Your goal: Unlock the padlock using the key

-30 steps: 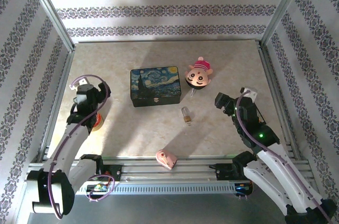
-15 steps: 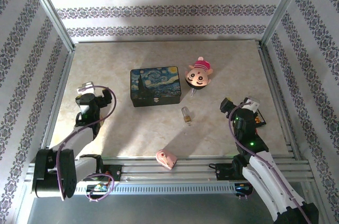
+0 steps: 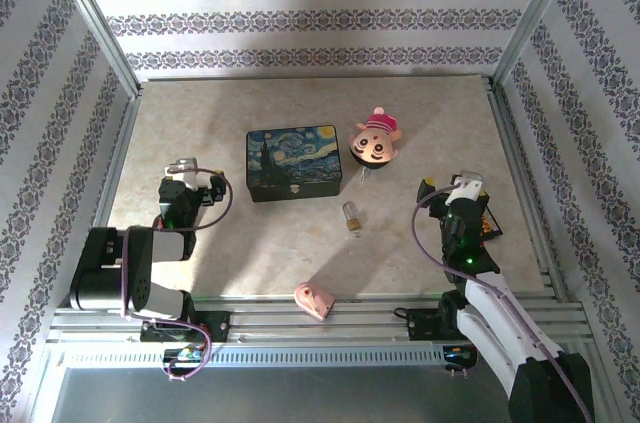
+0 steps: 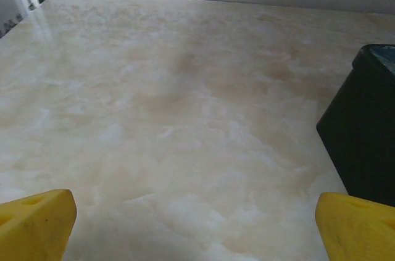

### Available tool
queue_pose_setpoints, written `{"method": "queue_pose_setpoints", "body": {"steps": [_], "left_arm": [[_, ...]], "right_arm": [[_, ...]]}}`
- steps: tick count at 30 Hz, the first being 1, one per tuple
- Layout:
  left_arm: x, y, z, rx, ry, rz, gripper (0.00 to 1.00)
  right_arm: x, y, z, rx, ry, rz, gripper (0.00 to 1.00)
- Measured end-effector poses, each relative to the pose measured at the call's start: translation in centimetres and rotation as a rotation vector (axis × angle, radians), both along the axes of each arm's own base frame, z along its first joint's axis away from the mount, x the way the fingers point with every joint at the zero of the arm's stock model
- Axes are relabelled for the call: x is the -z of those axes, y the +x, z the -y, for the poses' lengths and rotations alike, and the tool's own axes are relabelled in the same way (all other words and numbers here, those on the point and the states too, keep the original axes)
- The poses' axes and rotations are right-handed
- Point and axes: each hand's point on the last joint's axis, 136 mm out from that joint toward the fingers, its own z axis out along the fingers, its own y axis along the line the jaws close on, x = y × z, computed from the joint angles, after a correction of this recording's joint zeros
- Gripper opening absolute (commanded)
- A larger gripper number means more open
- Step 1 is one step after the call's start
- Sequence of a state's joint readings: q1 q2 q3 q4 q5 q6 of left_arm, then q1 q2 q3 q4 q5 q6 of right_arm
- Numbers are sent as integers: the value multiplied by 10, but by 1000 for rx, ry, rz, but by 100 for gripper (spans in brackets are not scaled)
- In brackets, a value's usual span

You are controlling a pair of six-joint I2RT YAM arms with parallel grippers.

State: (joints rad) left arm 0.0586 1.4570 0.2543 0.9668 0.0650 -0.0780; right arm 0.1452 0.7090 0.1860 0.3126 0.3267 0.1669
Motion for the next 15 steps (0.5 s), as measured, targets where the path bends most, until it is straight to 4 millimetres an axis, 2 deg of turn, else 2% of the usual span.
{"method": "queue_pose_setpoints", "body": {"steps": [6, 11, 15], "left_arm": [[26, 8, 20, 124, -13, -46, 99], [1, 28, 35, 230, -12, 16, 99], [0, 29, 35, 240, -7, 18, 99]], "right_arm": [[-6, 8, 8, 3, -26, 27, 98], [-11, 14, 13, -10, -34, 60, 98], [1, 21, 10, -49, -43, 34, 98]]}}
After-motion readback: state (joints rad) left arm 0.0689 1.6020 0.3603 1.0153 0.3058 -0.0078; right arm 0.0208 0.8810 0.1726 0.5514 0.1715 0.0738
